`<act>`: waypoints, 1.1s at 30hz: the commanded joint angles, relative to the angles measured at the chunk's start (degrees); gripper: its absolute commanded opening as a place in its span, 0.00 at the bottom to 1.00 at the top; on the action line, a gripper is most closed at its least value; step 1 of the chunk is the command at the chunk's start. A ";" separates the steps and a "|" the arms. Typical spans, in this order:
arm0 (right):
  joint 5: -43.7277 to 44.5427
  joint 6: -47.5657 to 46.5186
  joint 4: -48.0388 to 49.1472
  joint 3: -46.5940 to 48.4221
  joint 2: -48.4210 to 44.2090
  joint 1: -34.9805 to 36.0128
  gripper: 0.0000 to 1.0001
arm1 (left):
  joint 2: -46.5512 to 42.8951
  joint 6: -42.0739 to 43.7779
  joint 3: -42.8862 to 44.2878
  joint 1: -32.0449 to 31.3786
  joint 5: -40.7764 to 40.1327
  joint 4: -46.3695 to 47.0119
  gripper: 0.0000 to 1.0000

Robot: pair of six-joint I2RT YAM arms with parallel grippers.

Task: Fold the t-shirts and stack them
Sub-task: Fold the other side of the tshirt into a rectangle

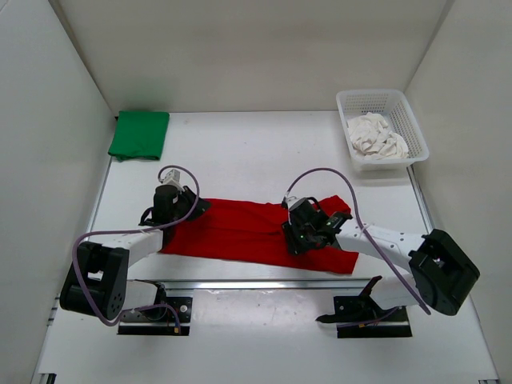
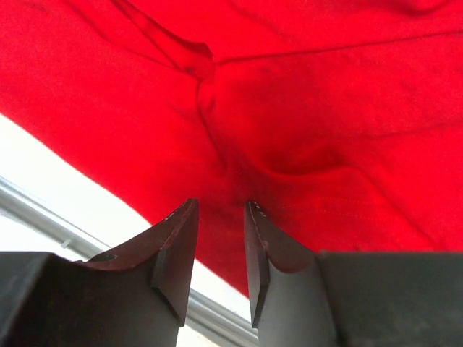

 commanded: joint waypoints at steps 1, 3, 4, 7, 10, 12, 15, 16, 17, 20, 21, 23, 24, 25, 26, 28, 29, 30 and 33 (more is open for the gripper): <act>3.77 -1.07 1.17 2.78 0.02 1.51 0.30 | -2.17 0.20 -1.14 -0.32 -0.12 1.47 0.16; 5.87 -0.20 2.22 2.26 -0.16 2.47 0.28 | -2.08 0.20 -0.79 -0.49 -0.38 1.39 0.16; 6.31 -0.20 2.14 1.99 -0.07 2.13 0.26 | -2.17 0.11 -0.96 -0.67 -0.30 1.56 0.16; 7.55 0.33 3.27 1.03 -0.86 1.77 0.21 | -1.99 0.29 -0.70 -1.11 -0.12 1.65 0.16; 8.25 0.24 3.02 1.46 -0.25 1.24 0.19 | -1.99 0.55 -0.88 -0.85 -0.12 1.82 0.15; 9.39 0.25 3.02 1.11 0.10 1.33 0.21 | -2.25 0.55 -0.97 -0.76 -0.38 1.56 0.16; 8.78 -0.02 3.54 0.59 0.72 0.98 0.24 | -2.34 0.29 -0.97 -0.59 -0.38 1.82 0.15; 8.34 0.24 3.72 0.41 0.81 0.89 0.23 | -2.43 0.55 -0.97 -1.02 -0.30 1.65 0.16; 8.17 0.33 3.89 0.50 0.81 0.89 0.21 | -2.52 0.29 -1.05 -1.02 0.05 1.74 0.16; 8.61 0.33 3.98 0.58 1.51 1.06 0.13 | -2.34 0.29 -0.97 -1.28 -0.38 1.65 0.15; 8.86 0.33 3.81 0.76 1.51 0.89 0.08 | -2.34 0.55 -0.97 -1.20 0.23 1.56 0.16; 8.70 -0.10 2.32 2.16 1.43 0.63 0.02 | -2.52 0.38 -0.88 -0.67 -0.21 1.30 0.16; 8.69 -0.11 1.35 2.86 1.42 0.71 0.00 | -2.78 0.46 -0.79 -0.93 0.14 1.38 0.16; 7.04 0.15 -0.92 4.44 1.16 0.72 0.00 | -2.70 0.37 -0.53 -0.41 0.58 1.21 0.15; 4.50 -0.19 -2.24 5.93 1.16 0.19 0.00 | -2.78 0.37 -0.53 -0.67 0.32 1.03 0.16; -1.47 -0.72 -4.61 7.87 1.25 -1.03 0.00 | -2.87 0.29 -0.01 -0.32 0.32 0.86 0.16; -4.38 -0.81 -5.07 8.84 1.51 -1.22 0.00 | -2.96 0.37 -0.26 -0.75 0.41 1.03 0.15; -5.54 -0.99 -5.59 9.80 1.95 -0.70 0.00 | -3.22 0.46 0.00 -0.67 0.58 0.95 0.15; -6.95 -0.73 -6.83 11.66 3.53 0.01 0.00 | -2.96 -0.24 0.00 -0.76 0.84 1.47 0.16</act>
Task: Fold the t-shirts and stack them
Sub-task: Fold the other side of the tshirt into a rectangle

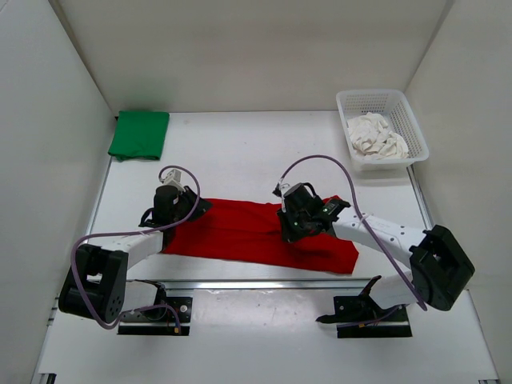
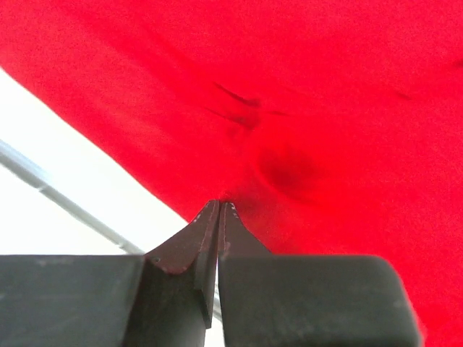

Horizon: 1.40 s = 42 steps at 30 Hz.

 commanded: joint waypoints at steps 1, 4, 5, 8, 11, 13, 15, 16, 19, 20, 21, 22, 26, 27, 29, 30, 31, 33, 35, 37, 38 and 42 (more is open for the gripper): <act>-6.60 -0.64 -1.87 2.65 1.80 0.52 0.00 | -1.45 -0.11 0.59 0.25 1.13 1.34 0.16; -10.29 0.68 0.15 1.78 3.30 0.07 0.00 | -1.62 0.15 0.77 0.51 1.57 0.90 0.16; -11.26 0.68 -0.11 1.69 3.48 0.16 0.00 | -1.97 -0.02 0.77 0.86 1.83 0.99 0.16; -12.15 1.38 1.73 0.99 4.01 0.95 0.04 | -2.50 -0.11 0.59 1.39 2.18 0.81 0.16; -12.42 1.39 1.39 0.81 3.04 1.04 0.22 | -2.33 0.15 0.42 1.48 2.01 0.90 0.16; -11.89 1.13 1.12 0.46 -0.10 -0.36 0.29 | -2.24 0.33 0.33 1.48 1.92 0.90 0.16; -11.18 0.95 0.25 -0.24 -3.27 -2.55 0.31 | -1.63 -0.90 -0.11 1.74 1.83 1.86 0.16; -11.36 1.03 0.76 -1.11 -4.51 -4.82 0.32 | -1.45 -1.16 0.32 1.39 1.84 2.30 0.16; -13.02 2.35 5.75 -5.93 -10.39 -13.86 0.20 | 0.39 -1.52 1.99 1.22 0.26 3.01 0.16; -13.12 2.79 7.61 -7.35 -11.45 -16.34 0.17 | 1.53 -2.13 2.35 1.56 0.43 3.71 0.16; -12.68 4.18 10.93 -10.32 -12.25 -20.80 0.10 | 3.02 -2.57 2.96 2.35 1.91 3.98 0.15; -11.81 4.46 14.10 -12.53 -12.60 -24.84 0.07 | 3.82 -3.18 3.40 3.31 1.92 4.67 0.16; -13.82 7.79 26.23 -18.87 -11.21 -38.65 0.14 | 10.05 -3.88 5.25 6.66 4.03 5.38 0.15; -14.34 8.15 28.00 -19.05 -10.59 -40.25 0.17 | 11.63 -4.50 5.51 7.45 4.21 5.91 0.15; -14.09 9.11 30.90 -18.70 -8.48 -44.12 0.26 | 13.31 -5.63 5.87 9.03 5.08 6.87 0.15; -13.65 8.95 31.18 -18.53 -8.04 -44.74 0.28 | 14.71 -6.17 5.86 9.47 5.26 7.23 0.15; -13.90 9.47 31.96 -18.00 -7.34 -45.01 0.30 | 15.77 -6.35 5.95 10.09 5.79 8.10 0.15; -11.72 8.86 33.28 -18.17 -6.11 -46.41 0.31 | 17.01 -6.44 6.13 10.44 5.79 8.46 0.14; -11.80 8.85 34.86 -17.21 -4.01 -47.56 0.31 | 18.06 -7.05 5.60 11.15 5.61 9.16 0.14; -12.94 8.68 35.40 -16.69 -2.06 -48.17 0.31 | 18.59 -7.84 5.08 11.76 5.88 10.21 0.14; -12.24 9.12 35.66 -16.59 -0.67 -47.74 0.31 | 18.77 -7.84 4.29 12.20 6.05 10.22 0.14; -13.64 9.12 38.11 -16.42 2.59 -47.48 0.29 | 19.73 -8.46 4.54 13.25 6.32 11.19 0.14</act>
